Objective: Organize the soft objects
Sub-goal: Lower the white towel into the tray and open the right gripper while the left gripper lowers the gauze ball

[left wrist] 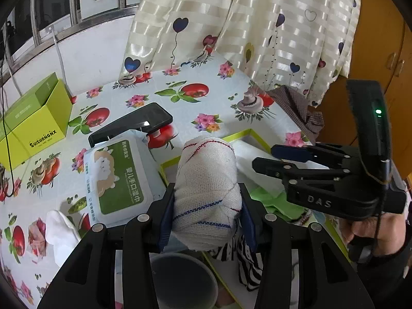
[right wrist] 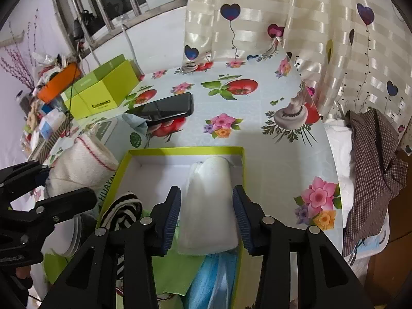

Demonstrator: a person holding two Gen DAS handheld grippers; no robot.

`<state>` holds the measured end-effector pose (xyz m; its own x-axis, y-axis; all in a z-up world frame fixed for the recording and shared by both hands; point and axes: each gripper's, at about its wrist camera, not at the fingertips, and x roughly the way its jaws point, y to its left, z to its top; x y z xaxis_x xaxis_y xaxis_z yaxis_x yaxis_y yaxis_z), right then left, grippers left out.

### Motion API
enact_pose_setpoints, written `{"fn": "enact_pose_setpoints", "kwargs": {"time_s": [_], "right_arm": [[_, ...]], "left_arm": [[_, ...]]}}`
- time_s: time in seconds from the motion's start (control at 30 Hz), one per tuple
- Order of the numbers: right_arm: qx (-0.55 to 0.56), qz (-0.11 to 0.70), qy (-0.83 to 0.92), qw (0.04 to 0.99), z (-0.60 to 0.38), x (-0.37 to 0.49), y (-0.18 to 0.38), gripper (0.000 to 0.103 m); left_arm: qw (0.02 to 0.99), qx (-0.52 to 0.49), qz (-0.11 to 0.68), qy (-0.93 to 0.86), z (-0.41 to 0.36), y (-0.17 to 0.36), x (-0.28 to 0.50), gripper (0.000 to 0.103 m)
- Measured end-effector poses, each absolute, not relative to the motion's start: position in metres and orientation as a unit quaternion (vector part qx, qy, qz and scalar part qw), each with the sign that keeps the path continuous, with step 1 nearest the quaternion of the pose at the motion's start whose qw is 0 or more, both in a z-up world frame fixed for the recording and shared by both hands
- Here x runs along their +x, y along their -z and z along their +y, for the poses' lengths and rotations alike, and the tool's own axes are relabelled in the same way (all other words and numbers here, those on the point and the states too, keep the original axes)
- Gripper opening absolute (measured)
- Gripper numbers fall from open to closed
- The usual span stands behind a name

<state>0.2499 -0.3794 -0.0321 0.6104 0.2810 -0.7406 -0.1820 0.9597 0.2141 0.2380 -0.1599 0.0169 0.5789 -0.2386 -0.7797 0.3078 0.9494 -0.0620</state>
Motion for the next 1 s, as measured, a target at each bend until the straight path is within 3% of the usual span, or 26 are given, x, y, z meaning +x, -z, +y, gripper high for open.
{"fn": "enact_pose_setpoints", "kwargs": {"time_s": [0.57,1.0], "right_arm": [[0.080,0.395,-0.120,0.907,-0.393,0.238,0.017,0.042],[0.084,0.388,-0.113,0.911,-0.398,0.232,0.012,0.043]], "left_arm": [[0.859,0.020,0.484,0.167,-0.184,0.010,0.275,0.047],[0.863,-0.015,0.466,0.195,-0.177,-0.011,0.268,0.048]]}}
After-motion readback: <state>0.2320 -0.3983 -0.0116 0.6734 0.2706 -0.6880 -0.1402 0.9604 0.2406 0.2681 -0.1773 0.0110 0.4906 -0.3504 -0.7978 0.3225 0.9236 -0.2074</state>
